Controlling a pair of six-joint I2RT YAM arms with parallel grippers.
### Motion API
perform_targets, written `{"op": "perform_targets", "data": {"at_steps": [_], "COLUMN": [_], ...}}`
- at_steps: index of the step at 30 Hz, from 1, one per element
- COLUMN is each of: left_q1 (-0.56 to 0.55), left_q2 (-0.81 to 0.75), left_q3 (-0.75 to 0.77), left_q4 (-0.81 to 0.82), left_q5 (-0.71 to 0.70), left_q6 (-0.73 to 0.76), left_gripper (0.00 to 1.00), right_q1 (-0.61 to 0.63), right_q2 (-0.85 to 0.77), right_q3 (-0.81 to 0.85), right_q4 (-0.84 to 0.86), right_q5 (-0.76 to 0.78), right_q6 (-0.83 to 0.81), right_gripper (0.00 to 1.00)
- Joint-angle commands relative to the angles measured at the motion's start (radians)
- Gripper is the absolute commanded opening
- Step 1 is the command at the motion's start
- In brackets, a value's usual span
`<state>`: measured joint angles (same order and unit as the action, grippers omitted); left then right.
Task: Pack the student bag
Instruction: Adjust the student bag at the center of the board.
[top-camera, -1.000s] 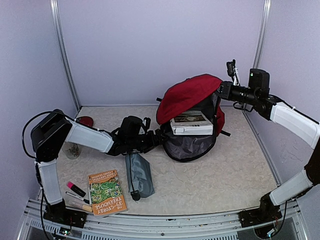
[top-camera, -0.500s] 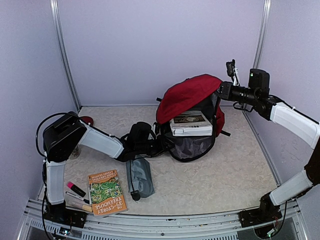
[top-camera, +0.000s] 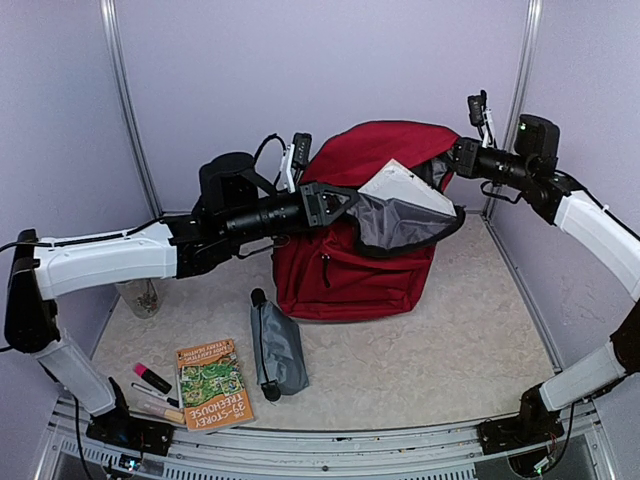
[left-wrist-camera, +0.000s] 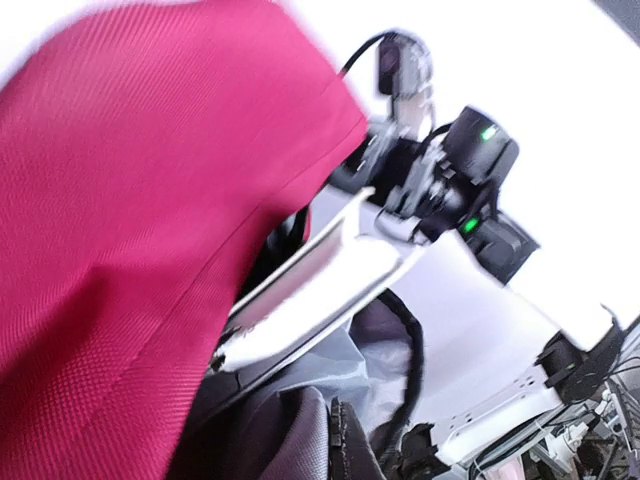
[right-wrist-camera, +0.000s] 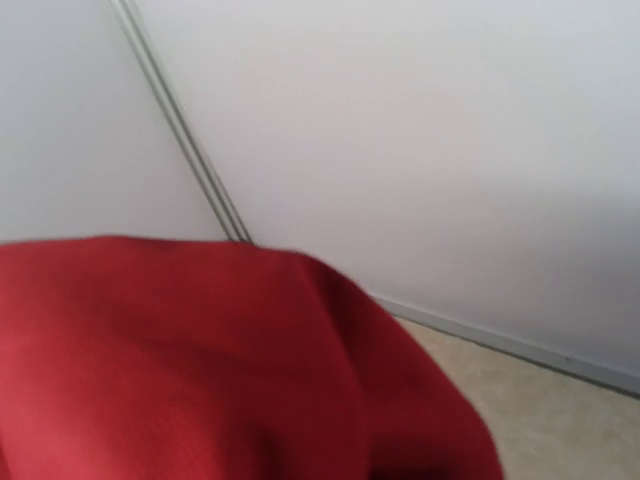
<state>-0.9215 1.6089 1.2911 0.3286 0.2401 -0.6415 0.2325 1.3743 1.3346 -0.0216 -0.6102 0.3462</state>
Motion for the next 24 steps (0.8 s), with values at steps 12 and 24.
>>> {"op": "perform_targets", "data": {"at_steps": [12,24], "left_q1": [0.034,0.022], "left_q2": [0.021,0.088], "left_q3": [0.136,0.111], "left_q4": [-0.098,-0.054], "left_q5": [0.067,0.138], "left_q6": [0.021,-0.023], "left_gripper": [0.0,0.0], "right_q1": [0.054,0.156], "right_q2": [-0.016,-0.151], "right_q3": [0.079,-0.14], "right_q4": [-0.145,-0.016], "right_q5": [0.14,0.138], "right_q6": [-0.146,-0.215], "right_gripper": [0.0,0.07]}}
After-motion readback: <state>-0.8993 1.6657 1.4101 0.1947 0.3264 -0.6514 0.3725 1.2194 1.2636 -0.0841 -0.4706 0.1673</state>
